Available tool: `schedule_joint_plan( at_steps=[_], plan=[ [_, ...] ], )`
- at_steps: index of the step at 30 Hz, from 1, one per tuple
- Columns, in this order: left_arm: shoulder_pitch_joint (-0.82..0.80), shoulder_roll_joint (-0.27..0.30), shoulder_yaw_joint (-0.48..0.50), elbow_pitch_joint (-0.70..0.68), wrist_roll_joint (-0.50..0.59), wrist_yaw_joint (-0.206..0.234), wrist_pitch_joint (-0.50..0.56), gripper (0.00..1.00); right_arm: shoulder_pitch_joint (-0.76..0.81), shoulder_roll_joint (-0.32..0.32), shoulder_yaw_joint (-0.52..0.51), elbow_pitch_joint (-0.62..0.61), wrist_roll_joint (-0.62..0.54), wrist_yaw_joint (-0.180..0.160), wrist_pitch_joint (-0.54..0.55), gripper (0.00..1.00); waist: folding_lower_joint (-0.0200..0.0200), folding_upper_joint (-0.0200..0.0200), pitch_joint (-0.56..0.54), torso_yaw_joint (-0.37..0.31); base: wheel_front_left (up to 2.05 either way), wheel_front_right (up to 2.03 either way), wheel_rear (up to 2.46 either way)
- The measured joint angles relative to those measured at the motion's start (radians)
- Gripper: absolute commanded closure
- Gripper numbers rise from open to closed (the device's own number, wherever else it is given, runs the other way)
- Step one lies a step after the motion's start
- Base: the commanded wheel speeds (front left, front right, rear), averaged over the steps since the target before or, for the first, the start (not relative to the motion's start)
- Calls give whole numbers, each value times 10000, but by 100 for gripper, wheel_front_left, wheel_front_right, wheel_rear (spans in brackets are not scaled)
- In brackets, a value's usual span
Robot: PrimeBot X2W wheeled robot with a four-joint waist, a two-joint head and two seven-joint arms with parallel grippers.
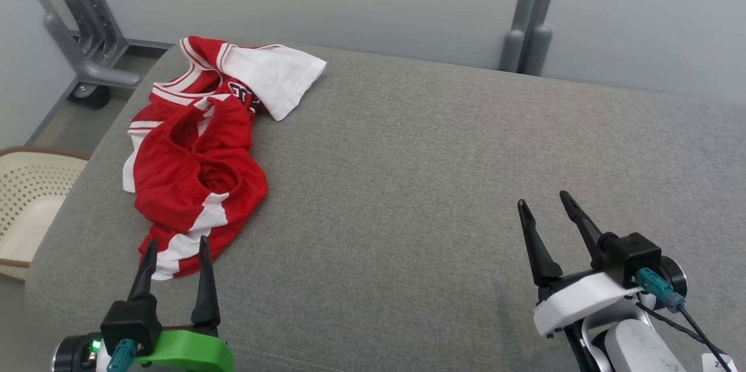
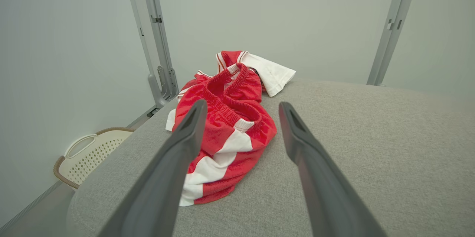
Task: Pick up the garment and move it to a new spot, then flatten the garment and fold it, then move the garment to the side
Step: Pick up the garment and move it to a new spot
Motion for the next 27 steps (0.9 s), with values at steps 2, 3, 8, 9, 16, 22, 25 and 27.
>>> schedule_joint_plan(
  at_steps=[2, 3, 8, 9, 16, 22, 25, 27],
  plan=[
    [-2, -4, -196, 58, 0, -12, 0, 0, 2, 6, -130, -31, 0, -88, 0, 0, 0, 0, 7, 282, 0, 0, 0],
    [-3, -10, -222, 90, 0, -12, 0, 0, 2, 0, -178, -50, 0, -115, -2, 0, 0, 0, 13, 420, 0, 0, 0],
    [-2, -6, 148, 92, -19, -10, 0, 0, -7, 42, 61, -21, -31, -59, -2, 0, 0, 0, 73, 1043, 0, 0, 0],
    [-2, -4, 188, 92, -21, -6, 0, 0, -12, 42, 73, -17, -33, -59, -2, 0, 0, 0, 98, 1072, 0, 0, 0],
    [-18, -10, 171, 215, -46, -6, 0, 0, -35, 40, 73, -17, -88, -61, -2, 0, 0, 0, 230, 813, 0, 0, 0],
    [-639, -6, 178, 685, -94, -12, 0, 0, -239, 38, 58, -75, -159, -61, -2, 0, 0, 0, 483, 501, 0, 0, 0],
    [-1306, 54, 184, 1028, -94, -73, 4, 0, -362, 35, 46, -104, -182, -61, -2, 0, 0, 0, 647, 334, 0, 0, 0],
    [-1660, 81, 186, 1304, -92, -86, 144, 0, -437, 31, 42, -125, -213, -58, -2, 0, 0, 0, 763, 220, 0, 0, 0]
  ],
)
